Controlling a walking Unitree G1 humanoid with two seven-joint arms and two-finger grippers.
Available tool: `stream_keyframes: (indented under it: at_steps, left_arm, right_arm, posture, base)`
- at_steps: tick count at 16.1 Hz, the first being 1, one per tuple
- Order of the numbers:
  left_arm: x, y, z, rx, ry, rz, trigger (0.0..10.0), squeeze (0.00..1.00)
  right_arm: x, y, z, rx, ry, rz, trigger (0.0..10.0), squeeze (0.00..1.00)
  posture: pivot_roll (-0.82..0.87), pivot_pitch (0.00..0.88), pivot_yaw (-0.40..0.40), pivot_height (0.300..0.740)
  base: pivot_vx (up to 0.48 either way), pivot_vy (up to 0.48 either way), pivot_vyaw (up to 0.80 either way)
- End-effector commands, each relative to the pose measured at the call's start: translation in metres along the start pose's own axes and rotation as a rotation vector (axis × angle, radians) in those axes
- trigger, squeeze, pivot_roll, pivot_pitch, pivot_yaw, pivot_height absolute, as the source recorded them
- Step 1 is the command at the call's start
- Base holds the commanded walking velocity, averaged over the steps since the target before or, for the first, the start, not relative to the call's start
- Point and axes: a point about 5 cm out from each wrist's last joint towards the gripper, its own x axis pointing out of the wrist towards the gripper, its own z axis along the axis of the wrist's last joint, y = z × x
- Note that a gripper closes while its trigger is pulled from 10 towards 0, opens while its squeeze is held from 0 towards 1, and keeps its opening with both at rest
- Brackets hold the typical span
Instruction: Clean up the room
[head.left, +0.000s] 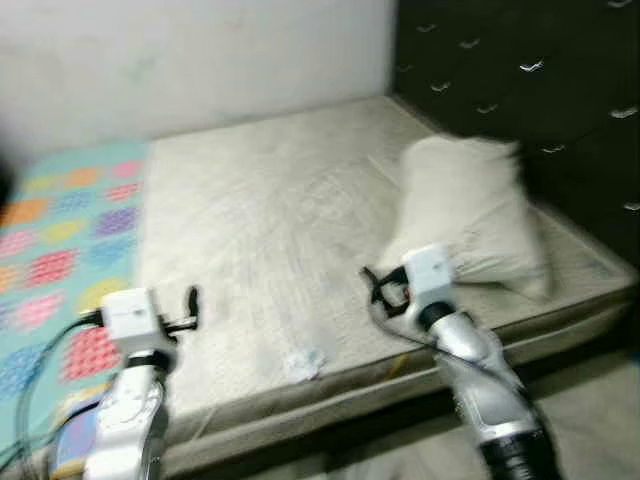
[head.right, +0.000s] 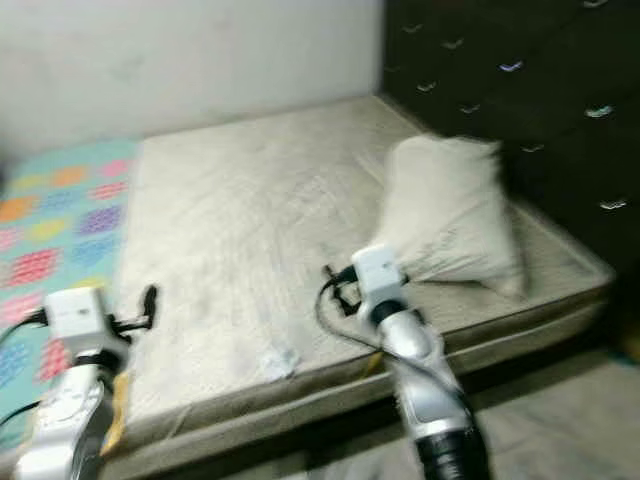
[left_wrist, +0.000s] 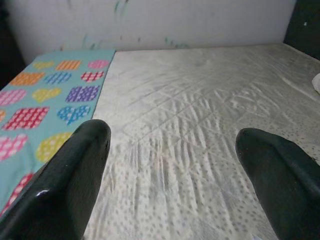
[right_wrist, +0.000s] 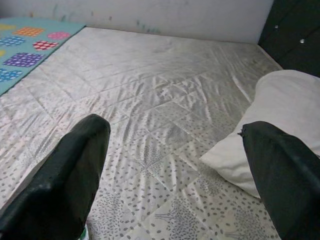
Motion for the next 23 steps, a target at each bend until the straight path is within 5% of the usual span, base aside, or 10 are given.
stream_keyframes:
  at_steps: [1,23]
  left_arm:
    - [0.002,0.003,0.006,0.014,-0.019,0.012,10.0,0.00]
    - [0.002,-0.009,0.002,-0.043,-0.007,-0.083,10.0,0.00]
  right_arm:
    - [0.002,0.003,0.009,0.021,-0.040,0.008,10.0,0.00]
    - [0.002,0.007,0.004,0.035,-0.052,0.018,10.0,0.00]
  posture:
    - [-0.18,0.002,0.051,0.740]
    - [-0.17,0.012,0.046,0.740]
  base:
    - [0.000,0.000,0.00]
    - [0.000,0.000,0.40]
